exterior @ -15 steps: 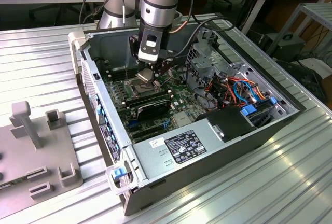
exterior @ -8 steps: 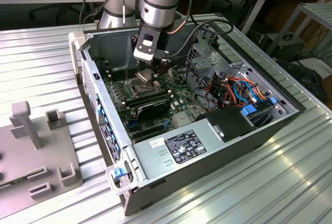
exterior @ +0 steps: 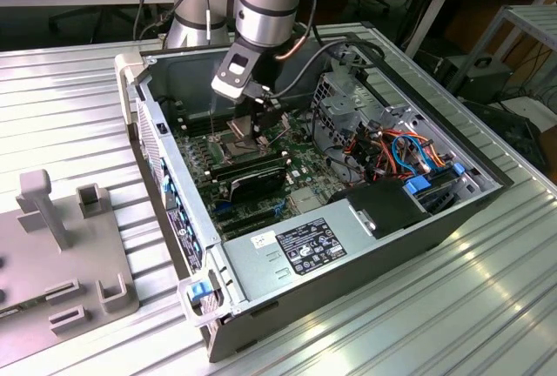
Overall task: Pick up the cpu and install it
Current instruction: 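Place the cpu into insertion slot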
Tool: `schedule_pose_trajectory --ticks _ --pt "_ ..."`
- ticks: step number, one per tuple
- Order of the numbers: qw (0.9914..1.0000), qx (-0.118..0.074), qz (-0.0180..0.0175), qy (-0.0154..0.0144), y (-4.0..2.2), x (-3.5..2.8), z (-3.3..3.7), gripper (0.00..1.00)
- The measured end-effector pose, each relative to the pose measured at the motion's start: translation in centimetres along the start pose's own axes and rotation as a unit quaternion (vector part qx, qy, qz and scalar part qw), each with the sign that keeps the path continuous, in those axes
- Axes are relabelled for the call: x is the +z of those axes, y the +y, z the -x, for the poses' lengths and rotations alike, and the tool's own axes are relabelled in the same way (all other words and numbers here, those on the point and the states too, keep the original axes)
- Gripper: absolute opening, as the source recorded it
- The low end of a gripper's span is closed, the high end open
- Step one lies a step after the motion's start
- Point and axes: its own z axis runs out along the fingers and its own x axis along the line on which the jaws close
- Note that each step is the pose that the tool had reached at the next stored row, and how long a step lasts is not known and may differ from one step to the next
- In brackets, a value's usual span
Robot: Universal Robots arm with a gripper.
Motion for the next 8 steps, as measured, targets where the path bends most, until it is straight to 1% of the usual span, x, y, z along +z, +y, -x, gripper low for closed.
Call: schedule_pose_trajectory --ticks 1,2,4,7,8 --pt "0.99991 0.013 -0.0001 -0.0003 0.0 0.03 0.0 0.55" --pt "0.99975 0.023 -0.0002 -0.0004 0.0 0.06 0.0 0.55" --pt "0.9994 0.035 -0.0003 -0.0007 -0.01 0.08 0.0 0.55" --pt "0.9994 0.035 -0.0003 -0.0007 -0.05 0.09 -0.01 0.55" --pt "0.9994 0.035 0.0001 -0.0004 -0.05 0.18 -0.01 0.55"
